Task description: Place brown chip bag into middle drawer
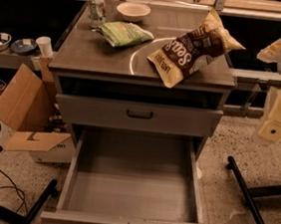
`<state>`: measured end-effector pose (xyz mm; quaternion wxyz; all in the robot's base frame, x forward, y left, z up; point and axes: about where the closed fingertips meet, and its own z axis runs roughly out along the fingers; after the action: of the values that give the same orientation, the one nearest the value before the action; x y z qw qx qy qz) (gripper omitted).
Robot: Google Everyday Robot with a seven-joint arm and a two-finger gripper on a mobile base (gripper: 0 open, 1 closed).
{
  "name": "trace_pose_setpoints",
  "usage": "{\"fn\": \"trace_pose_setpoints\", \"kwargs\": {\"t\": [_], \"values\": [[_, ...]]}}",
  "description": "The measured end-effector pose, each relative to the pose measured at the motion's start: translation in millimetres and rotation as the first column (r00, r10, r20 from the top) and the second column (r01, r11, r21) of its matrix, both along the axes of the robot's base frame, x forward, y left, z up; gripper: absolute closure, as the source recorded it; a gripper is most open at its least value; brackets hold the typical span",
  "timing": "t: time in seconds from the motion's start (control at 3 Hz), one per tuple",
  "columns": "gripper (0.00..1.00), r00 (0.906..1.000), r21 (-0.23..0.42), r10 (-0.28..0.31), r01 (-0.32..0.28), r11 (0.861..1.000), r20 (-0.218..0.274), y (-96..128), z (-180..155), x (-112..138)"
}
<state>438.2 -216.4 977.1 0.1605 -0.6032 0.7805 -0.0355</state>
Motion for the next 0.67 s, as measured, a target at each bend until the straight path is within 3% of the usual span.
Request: {"fn": "trace_pose_setpoints", "kwargs": {"t": [0.33, 0.67], "values": [[0.0, 1.0, 0.0, 0.0, 0.0, 1.0, 0.0, 0.0, 0.0, 0.0], [0.0, 0.9989, 0.023, 0.026, -0.027, 0.999, 0.038, 0.8, -1.7, 22.7]]}}
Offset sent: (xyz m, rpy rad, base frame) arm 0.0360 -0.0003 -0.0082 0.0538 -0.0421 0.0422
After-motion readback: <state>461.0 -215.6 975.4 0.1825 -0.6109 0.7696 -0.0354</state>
